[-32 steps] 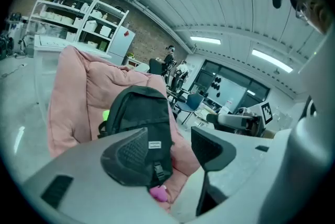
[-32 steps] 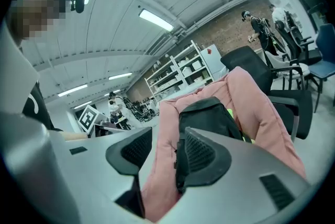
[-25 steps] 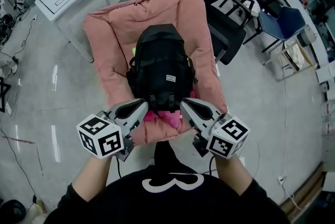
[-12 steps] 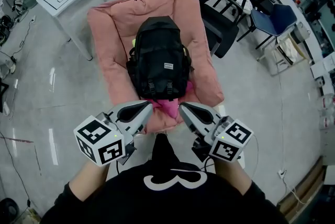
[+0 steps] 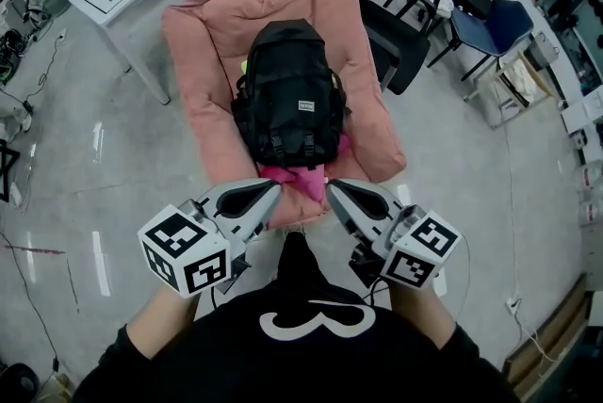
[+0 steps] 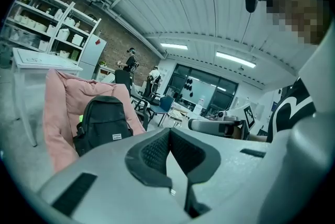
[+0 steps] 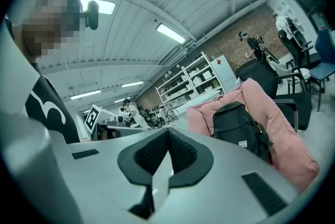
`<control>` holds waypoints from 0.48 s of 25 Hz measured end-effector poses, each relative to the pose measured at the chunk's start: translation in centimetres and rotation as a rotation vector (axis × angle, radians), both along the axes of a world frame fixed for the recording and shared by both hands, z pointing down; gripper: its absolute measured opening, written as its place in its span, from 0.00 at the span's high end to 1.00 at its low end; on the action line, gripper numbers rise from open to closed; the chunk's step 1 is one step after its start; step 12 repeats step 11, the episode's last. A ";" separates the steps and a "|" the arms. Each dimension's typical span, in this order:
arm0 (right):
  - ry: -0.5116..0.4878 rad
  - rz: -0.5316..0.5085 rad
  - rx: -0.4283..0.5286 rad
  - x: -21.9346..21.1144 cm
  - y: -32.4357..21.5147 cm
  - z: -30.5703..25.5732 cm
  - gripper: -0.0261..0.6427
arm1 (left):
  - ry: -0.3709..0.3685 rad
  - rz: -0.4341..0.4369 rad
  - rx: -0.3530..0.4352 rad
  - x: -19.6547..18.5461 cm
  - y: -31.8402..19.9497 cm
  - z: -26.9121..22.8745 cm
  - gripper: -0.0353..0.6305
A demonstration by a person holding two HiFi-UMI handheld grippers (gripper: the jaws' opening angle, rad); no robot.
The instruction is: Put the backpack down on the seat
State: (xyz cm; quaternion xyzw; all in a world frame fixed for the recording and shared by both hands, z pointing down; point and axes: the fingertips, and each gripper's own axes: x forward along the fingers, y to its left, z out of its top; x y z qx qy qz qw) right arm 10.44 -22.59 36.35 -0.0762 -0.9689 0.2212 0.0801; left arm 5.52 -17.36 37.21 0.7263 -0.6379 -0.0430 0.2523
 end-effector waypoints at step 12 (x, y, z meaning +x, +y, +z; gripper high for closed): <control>0.013 -0.006 -0.006 0.4 0.4 1.1 0.96 | -0.040 0.018 -0.022 0.8 -0.3 1.2 0.94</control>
